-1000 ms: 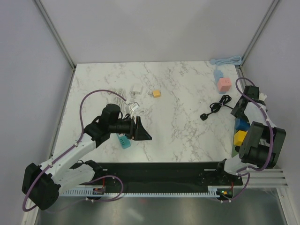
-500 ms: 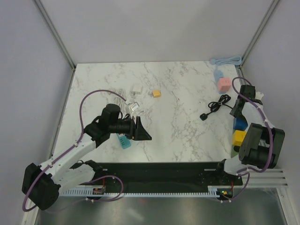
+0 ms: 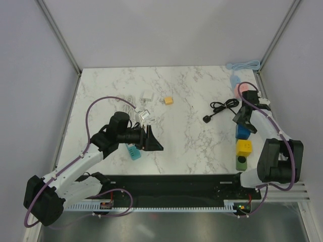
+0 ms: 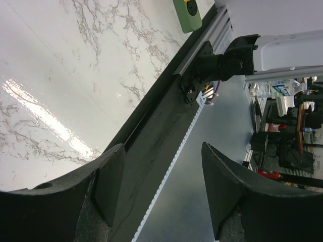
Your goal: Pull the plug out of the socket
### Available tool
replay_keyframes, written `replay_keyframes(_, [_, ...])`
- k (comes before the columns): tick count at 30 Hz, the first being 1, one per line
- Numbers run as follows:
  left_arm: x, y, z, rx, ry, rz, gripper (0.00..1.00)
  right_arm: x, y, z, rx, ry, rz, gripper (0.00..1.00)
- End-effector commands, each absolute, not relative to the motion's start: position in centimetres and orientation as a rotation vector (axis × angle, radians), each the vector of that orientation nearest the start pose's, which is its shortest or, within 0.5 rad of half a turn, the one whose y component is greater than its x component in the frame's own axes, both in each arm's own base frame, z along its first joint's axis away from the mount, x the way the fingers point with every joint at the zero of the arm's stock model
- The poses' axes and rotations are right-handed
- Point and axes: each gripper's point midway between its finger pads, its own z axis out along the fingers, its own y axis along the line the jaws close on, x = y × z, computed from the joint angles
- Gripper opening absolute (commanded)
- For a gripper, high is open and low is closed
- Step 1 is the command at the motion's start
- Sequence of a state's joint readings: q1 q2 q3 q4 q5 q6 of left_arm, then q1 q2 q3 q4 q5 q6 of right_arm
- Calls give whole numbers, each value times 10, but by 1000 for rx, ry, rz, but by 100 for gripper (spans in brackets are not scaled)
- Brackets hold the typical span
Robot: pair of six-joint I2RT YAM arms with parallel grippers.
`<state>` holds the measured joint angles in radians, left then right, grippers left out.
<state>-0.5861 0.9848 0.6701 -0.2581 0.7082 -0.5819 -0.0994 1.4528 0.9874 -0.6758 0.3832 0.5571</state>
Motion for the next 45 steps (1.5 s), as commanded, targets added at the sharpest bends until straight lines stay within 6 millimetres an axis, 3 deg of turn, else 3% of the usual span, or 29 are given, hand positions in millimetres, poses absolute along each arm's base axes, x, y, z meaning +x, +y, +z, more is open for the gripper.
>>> replay_keyframes(1, [153, -262, 187, 499, 2246, -1411, 69, 332, -19, 101, 1177, 2284, -5, 0])
replay_keyframes(6, [151, -265, 189, 517, 2243, -1445, 69, 343, 9, 103, 1229, 2239, 86, 0])
replay_keyframes(15, [150, -265, 191, 511, 2240, -1450, 69, 369, 37, 111, 1310, 2166, 226, 0])
replay_keyframes(20, [150, -266, 193, 510, 2240, -1457, 69, 376, 42, 114, 1361, 2123, 282, 0])
replay_keyframes(25, [152, -268, 195, 509, 2240, -1462, 69, 375, 36, 115, 1192, 2193, 209, 1])
replay_keyframes(27, [153, -269, 195, 514, 2242, -1460, 70, 377, 32, 123, 1066, 2224, 171, 11])
replay_keyframes(32, [157, -280, 192, 540, 2257, -1468, 72, 345, 6, 106, 816, 2369, -84, 43])
replay_keyframes(33, [157, -283, 192, 547, 2260, -1472, 72, 342, 4, 104, 800, 2378, -99, 55])
replay_keyframes(35, [158, -292, 190, 566, 2276, -1472, 72, 334, 5, 94, 787, 2420, -95, 68])
replay_keyframes(36, [158, -297, 190, 576, 2276, -1474, 72, 333, 6, 90, 791, 2432, -82, 82])
replay_keyframes(38, [156, -307, 192, 603, 2276, -1479, 72, 340, 12, 87, 783, 2436, -26, 98])
replay_keyframes(43, [148, -324, 187, 630, 2296, -1483, 72, 361, 7, 76, 838, 2423, 68, 95])
replay_keyframes(45, [143, -329, 185, 628, 2299, -1486, 72, 367, 11, 67, 830, 2459, 97, 88])
